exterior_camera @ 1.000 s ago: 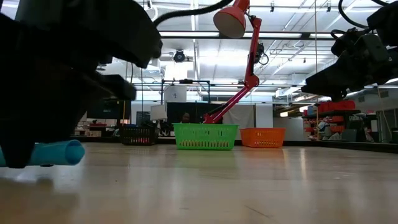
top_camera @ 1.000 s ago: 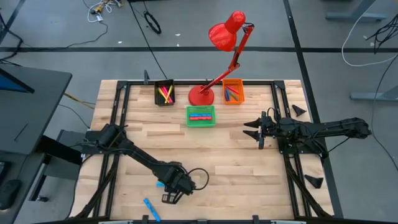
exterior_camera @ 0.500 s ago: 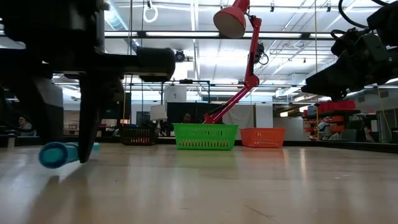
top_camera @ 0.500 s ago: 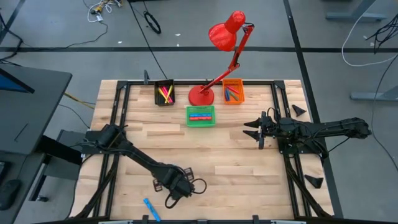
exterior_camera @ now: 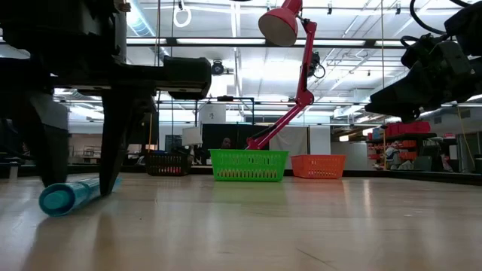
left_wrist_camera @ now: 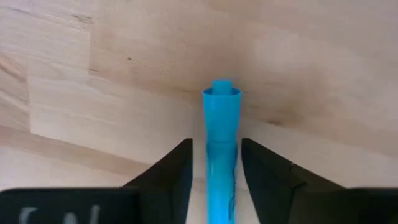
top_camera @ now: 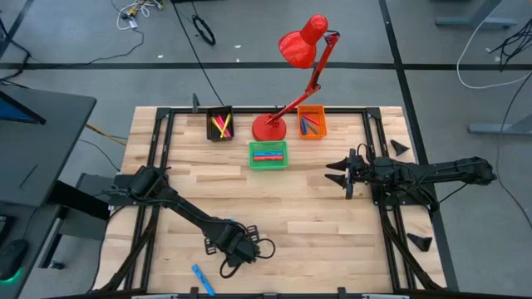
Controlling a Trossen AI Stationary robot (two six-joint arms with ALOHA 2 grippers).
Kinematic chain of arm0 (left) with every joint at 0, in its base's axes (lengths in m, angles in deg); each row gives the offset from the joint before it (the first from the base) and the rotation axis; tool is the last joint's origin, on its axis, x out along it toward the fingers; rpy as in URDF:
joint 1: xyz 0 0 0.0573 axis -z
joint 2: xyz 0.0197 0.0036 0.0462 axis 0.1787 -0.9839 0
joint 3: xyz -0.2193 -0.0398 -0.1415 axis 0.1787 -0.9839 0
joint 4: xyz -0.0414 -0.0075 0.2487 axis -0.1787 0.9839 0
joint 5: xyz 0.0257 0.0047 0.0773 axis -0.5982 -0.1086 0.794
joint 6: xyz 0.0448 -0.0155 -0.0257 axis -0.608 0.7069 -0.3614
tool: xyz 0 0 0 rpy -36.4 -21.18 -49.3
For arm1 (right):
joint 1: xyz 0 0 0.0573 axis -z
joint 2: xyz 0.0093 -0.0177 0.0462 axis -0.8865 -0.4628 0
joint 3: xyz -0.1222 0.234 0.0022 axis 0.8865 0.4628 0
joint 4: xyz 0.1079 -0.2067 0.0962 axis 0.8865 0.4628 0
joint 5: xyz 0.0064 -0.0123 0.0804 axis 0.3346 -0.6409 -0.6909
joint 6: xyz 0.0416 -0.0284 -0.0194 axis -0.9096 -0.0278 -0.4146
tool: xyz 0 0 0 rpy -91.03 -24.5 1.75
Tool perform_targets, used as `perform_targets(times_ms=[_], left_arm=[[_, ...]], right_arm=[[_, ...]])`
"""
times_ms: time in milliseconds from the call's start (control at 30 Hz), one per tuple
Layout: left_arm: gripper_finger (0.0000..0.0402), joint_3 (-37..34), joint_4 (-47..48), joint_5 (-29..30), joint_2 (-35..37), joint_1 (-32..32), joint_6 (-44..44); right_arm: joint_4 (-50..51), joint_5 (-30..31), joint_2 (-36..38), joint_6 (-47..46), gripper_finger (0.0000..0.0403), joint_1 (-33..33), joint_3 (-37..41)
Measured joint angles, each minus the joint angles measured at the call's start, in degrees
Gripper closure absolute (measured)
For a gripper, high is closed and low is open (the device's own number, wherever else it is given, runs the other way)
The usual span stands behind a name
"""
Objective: Pick & Place Markers
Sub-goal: Put the big blue highlighter into the green basket
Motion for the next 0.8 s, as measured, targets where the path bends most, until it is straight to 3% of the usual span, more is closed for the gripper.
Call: perform_targets(times_ms=[200,467,800], left_arm=[[0.0190,0.00,1.19,-1.69,0.03,0.01,7.73],[0.0133,0.00,4.82,-4.58,3.30,-0.14,30.35],[0.0141,0.02,4.67,-6.86,6.96,-2.87,85.39]], right_arm=[[-0.02,0.00,0.00,0.02,0.0218,0.00,0.00],[-0.01,0.02,0.00,0.01,0.0218,0.00,0.00],[-0.04,0.02,0.00,0.02,0.0218,0.02,0.00]])
